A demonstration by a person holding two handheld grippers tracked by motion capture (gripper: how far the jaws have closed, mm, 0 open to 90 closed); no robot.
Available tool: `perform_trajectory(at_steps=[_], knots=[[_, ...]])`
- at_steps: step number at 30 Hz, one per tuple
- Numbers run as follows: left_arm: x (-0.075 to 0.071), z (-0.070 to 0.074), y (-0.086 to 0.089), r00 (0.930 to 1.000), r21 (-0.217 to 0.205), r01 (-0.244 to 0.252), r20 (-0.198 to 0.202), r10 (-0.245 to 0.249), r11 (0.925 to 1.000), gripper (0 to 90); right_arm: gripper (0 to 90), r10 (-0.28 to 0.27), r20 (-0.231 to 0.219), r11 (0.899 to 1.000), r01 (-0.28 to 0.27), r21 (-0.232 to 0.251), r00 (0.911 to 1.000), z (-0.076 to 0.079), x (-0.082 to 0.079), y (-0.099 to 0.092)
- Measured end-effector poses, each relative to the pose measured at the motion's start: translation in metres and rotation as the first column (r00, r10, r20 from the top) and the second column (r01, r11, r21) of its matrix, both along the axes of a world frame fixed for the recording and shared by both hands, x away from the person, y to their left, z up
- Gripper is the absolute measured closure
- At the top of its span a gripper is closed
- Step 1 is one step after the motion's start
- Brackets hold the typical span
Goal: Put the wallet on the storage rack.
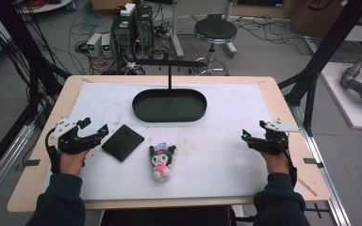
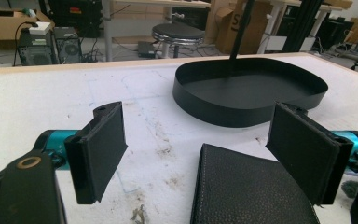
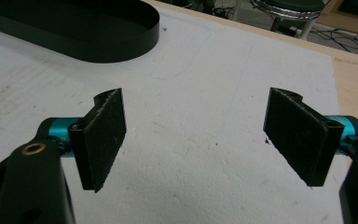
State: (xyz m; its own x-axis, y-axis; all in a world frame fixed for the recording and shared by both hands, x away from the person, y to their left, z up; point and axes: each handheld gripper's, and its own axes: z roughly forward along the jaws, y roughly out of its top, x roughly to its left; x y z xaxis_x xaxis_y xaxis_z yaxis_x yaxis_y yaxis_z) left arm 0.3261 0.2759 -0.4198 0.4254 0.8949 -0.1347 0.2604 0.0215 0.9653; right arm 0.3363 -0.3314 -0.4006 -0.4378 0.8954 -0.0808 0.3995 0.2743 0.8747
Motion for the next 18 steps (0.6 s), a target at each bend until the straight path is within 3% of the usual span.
perform_trajectory(at_steps=[12,18], knots=[[0.0026,-0.0022,-0.0020,0.9998,0.012,0.008,-0.018,-0.007,0.9999,19.9,21.5,0.010,-0.007,1.000,-0.010,-0.002,0.9999,-0.0014,0.0016,-0.0006],[0.0050,-0.0019,-0.0038,0.9996,-0.013,0.023,-0.015,-0.024,0.9996,23.7,21.4,0.013,-0.006,1.000,-0.013,-0.004,0.9999,-0.0016,-0.0024,-0.0032]])
